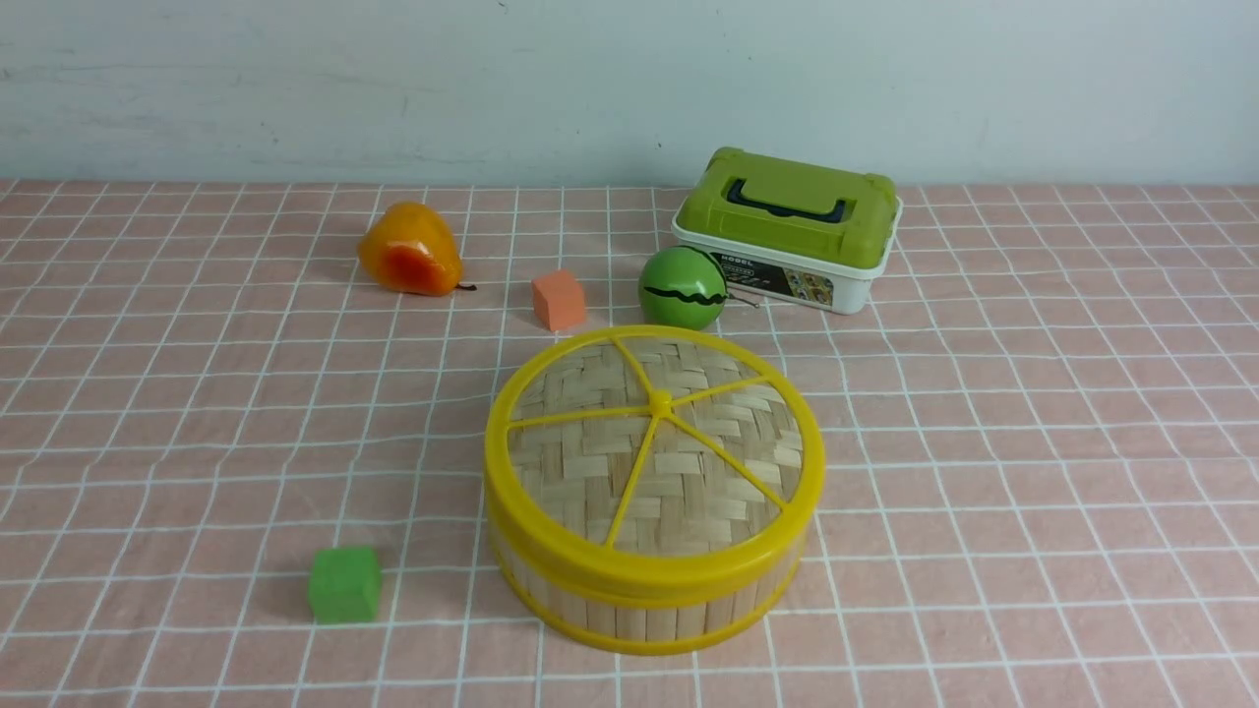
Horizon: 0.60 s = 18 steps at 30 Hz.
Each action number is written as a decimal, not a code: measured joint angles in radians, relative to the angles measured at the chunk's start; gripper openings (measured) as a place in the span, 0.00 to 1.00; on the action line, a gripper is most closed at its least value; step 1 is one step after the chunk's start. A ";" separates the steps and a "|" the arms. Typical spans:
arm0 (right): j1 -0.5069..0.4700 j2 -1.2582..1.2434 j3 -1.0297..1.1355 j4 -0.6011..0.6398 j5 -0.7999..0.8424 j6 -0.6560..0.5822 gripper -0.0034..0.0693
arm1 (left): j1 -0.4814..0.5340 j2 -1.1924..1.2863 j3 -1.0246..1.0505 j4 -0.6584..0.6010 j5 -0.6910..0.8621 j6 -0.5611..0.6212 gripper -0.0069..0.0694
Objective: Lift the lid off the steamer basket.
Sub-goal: Use the right arm to lift the lid of the steamer
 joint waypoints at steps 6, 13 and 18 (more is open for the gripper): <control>0.000 0.000 0.000 0.000 0.000 0.000 0.24 | 0.000 0.000 0.000 0.008 0.000 0.000 0.40; 0.000 0.000 0.000 0.000 0.000 0.000 0.25 | 0.000 0.000 0.000 0.072 0.000 0.000 0.40; 0.000 0.000 0.000 0.000 0.000 -0.001 0.26 | 0.000 0.000 0.000 0.091 0.000 0.000 0.40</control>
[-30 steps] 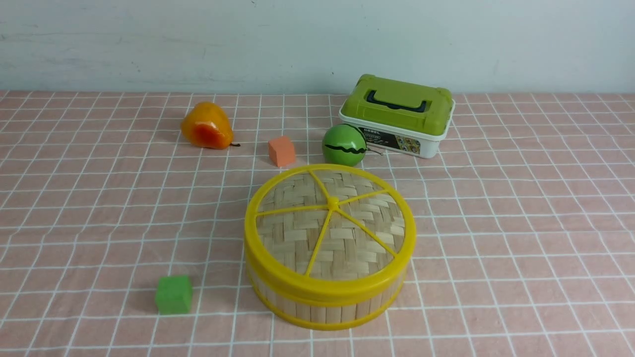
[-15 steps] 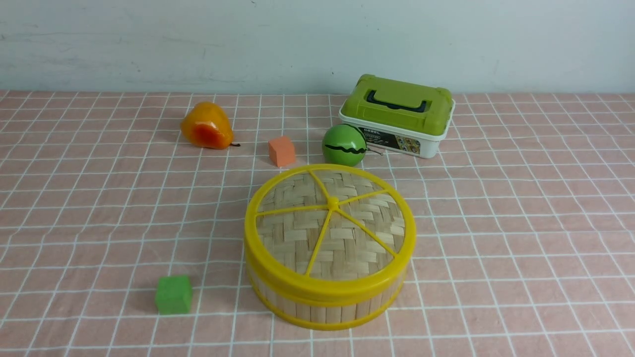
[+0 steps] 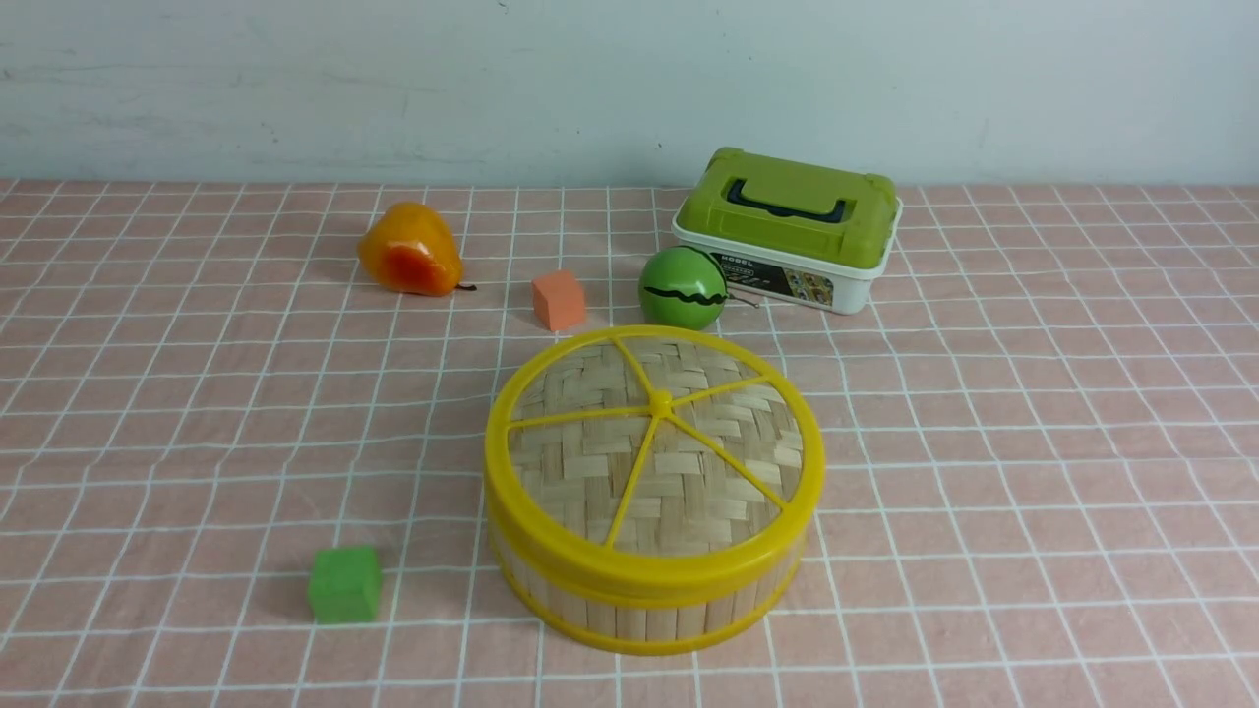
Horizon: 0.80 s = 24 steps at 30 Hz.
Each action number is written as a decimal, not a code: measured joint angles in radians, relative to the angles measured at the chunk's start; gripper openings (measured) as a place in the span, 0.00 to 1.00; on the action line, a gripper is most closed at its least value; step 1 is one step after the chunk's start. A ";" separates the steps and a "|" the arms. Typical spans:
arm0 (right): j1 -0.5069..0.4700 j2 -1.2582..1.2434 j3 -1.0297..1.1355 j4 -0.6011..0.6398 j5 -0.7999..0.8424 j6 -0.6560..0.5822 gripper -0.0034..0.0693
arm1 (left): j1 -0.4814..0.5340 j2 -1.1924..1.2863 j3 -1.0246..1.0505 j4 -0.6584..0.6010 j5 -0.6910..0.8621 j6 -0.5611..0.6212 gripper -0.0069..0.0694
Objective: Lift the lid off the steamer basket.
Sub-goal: Use the right arm to lift the lid of the steamer
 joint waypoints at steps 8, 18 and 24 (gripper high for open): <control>0.000 0.000 0.000 0.056 0.000 0.022 0.27 | 0.000 0.000 0.000 0.000 0.000 0.000 0.40; 0.000 0.000 0.004 0.647 0.012 0.331 0.28 | 0.000 0.000 0.000 0.000 0.000 0.000 0.40; 0.000 0.000 0.006 0.671 0.004 0.346 0.30 | 0.000 0.000 0.000 0.000 0.000 0.000 0.40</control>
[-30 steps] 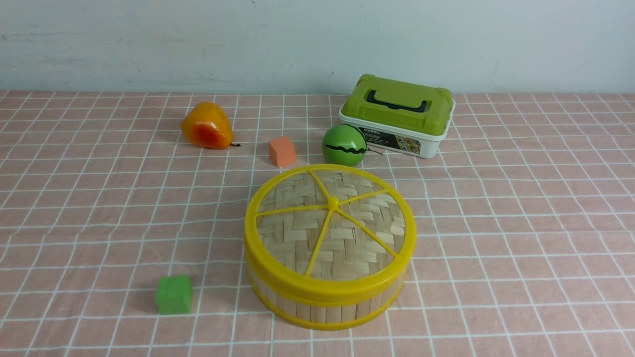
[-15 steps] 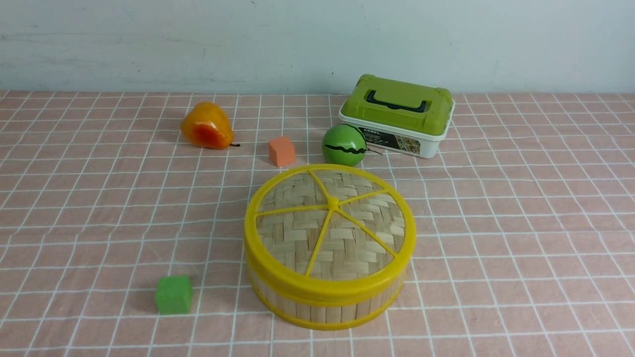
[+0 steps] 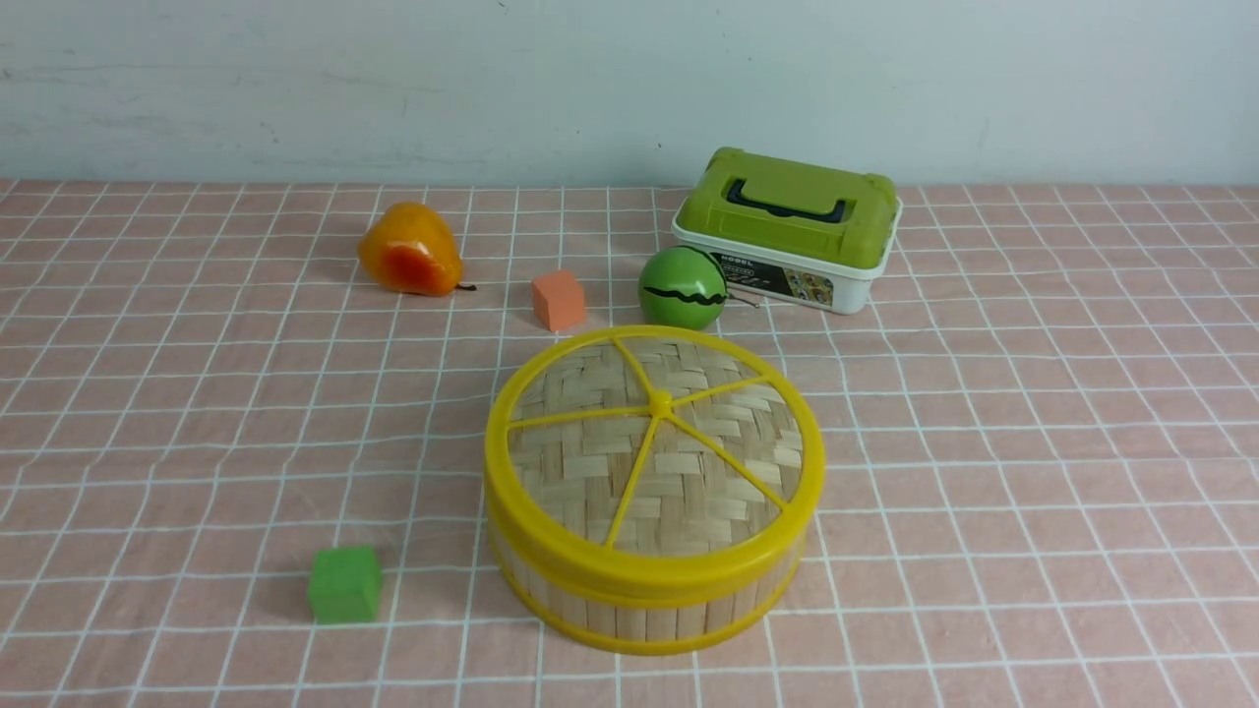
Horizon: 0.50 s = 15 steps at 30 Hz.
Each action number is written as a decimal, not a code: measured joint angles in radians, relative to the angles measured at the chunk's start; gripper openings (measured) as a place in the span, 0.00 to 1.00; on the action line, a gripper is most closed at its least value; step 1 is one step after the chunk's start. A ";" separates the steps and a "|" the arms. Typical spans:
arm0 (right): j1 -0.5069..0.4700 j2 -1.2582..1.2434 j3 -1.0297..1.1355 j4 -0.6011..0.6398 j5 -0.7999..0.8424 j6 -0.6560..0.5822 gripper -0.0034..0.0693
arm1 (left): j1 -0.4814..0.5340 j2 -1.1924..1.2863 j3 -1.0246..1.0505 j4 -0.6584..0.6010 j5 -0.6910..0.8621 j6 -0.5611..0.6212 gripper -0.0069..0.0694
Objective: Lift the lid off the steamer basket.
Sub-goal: Use the right arm to lift the lid of the steamer
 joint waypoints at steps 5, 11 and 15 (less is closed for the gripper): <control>0.000 0.000 0.000 -0.012 0.000 -0.033 0.31 | 0.000 0.000 0.000 0.001 0.000 0.000 0.40; 0.000 0.014 -0.085 -0.055 0.057 -0.198 0.18 | 0.000 0.000 0.000 0.004 0.000 0.000 0.40; 0.000 0.155 -0.300 -0.173 0.173 -0.320 0.04 | 0.000 0.000 0.000 0.004 0.000 0.000 0.40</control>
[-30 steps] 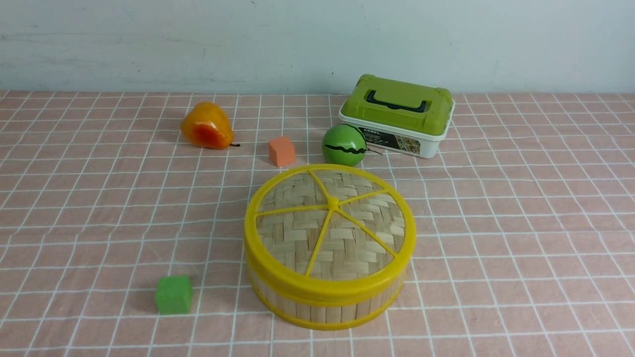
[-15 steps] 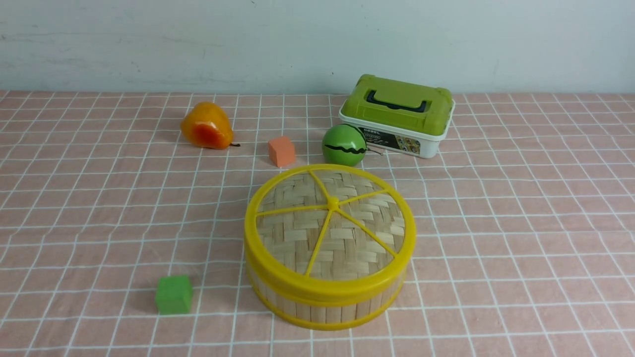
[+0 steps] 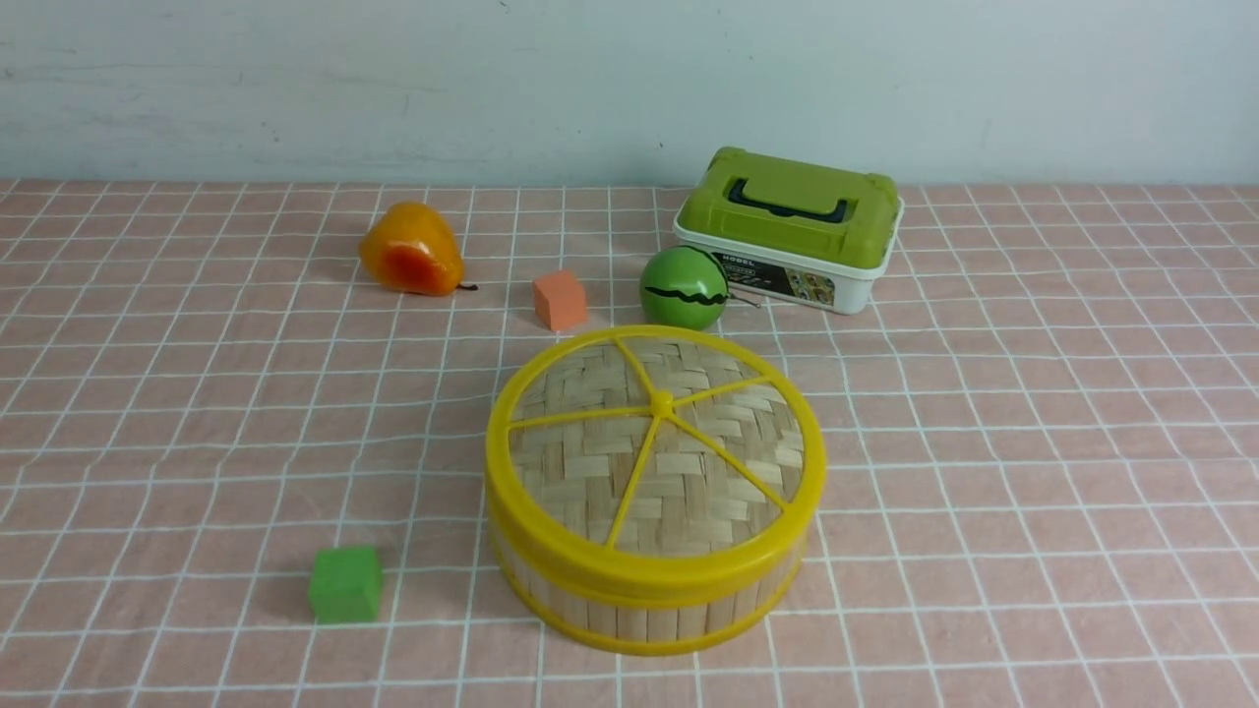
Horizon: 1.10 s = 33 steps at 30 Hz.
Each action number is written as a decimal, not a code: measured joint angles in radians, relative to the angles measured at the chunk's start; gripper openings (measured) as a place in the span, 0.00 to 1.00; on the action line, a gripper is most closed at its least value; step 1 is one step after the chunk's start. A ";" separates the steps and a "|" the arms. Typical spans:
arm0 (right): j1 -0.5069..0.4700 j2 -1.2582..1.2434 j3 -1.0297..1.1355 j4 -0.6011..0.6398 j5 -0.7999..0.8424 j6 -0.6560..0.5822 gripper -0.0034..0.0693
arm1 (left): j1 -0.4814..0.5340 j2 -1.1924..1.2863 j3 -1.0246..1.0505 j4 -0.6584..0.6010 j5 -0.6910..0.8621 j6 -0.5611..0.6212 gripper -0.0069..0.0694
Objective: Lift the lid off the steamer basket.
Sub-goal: Use the right arm to lift the lid of the steamer
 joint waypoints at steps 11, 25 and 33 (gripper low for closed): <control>0.000 0.677 -0.809 -0.240 0.604 -0.492 0.02 | 0.000 0.000 0.000 0.001 0.000 0.000 0.40; 0.277 1.264 -1.267 -0.266 0.691 -0.558 0.04 | 0.000 0.000 0.000 0.001 0.000 0.000 0.40; 0.456 1.551 -1.450 -0.358 0.690 -0.466 0.10 | 0.000 0.000 0.000 0.001 0.000 0.000 0.40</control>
